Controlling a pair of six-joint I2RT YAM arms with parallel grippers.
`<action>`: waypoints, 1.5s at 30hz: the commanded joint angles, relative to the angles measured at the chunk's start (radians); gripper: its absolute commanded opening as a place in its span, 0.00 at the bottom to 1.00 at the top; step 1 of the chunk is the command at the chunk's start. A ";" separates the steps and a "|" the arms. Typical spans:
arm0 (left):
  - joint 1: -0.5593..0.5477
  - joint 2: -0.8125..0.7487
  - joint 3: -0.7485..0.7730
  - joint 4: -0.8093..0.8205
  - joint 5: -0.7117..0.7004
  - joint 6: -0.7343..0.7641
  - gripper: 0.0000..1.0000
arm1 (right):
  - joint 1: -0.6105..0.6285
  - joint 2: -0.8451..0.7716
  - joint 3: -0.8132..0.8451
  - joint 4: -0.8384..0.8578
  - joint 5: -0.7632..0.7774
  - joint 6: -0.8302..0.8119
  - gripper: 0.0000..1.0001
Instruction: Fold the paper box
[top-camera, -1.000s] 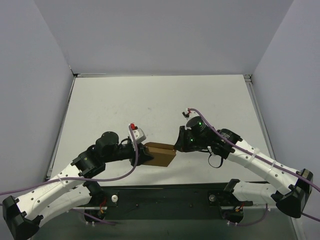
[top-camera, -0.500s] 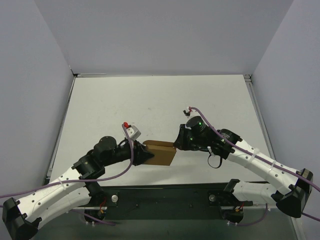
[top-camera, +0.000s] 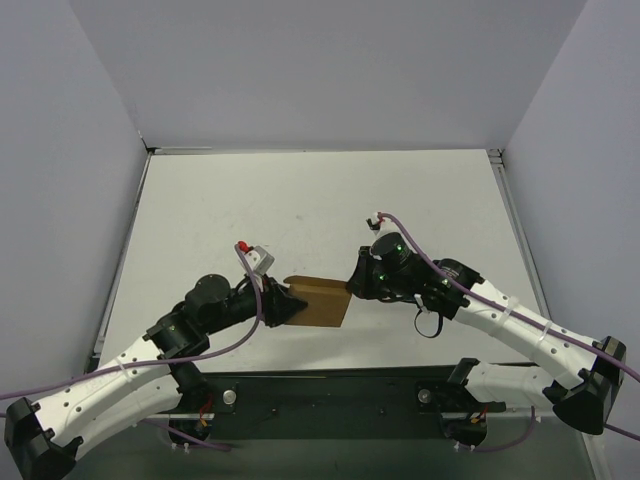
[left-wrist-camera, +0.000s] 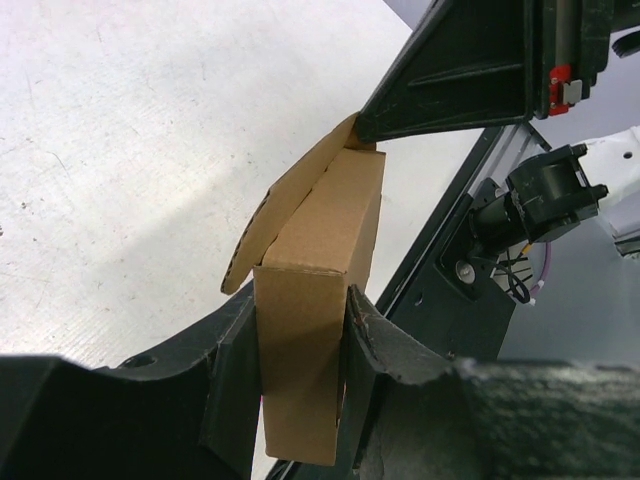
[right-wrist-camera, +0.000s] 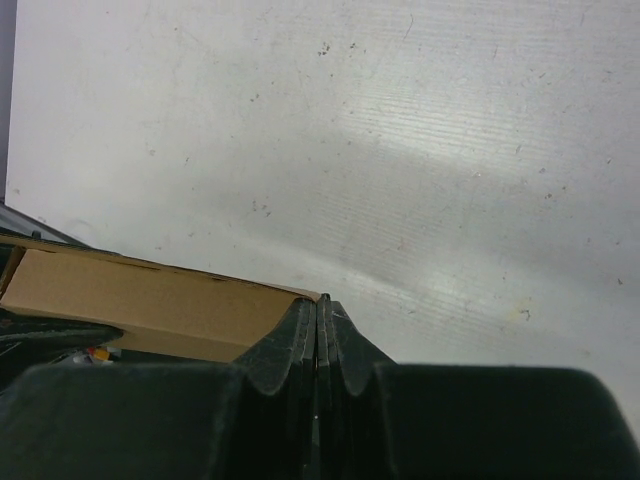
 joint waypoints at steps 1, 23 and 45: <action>0.077 -0.001 -0.005 0.139 -0.268 -0.013 0.26 | 0.045 -0.020 0.040 -0.145 -0.076 0.027 0.00; 0.136 0.142 -0.062 0.455 0.392 0.089 0.27 | -0.139 -0.126 0.104 -0.179 -0.190 -0.192 0.52; 0.156 0.160 -0.048 0.489 0.525 0.053 0.26 | -0.165 -0.095 0.063 -0.186 -0.296 -0.320 0.25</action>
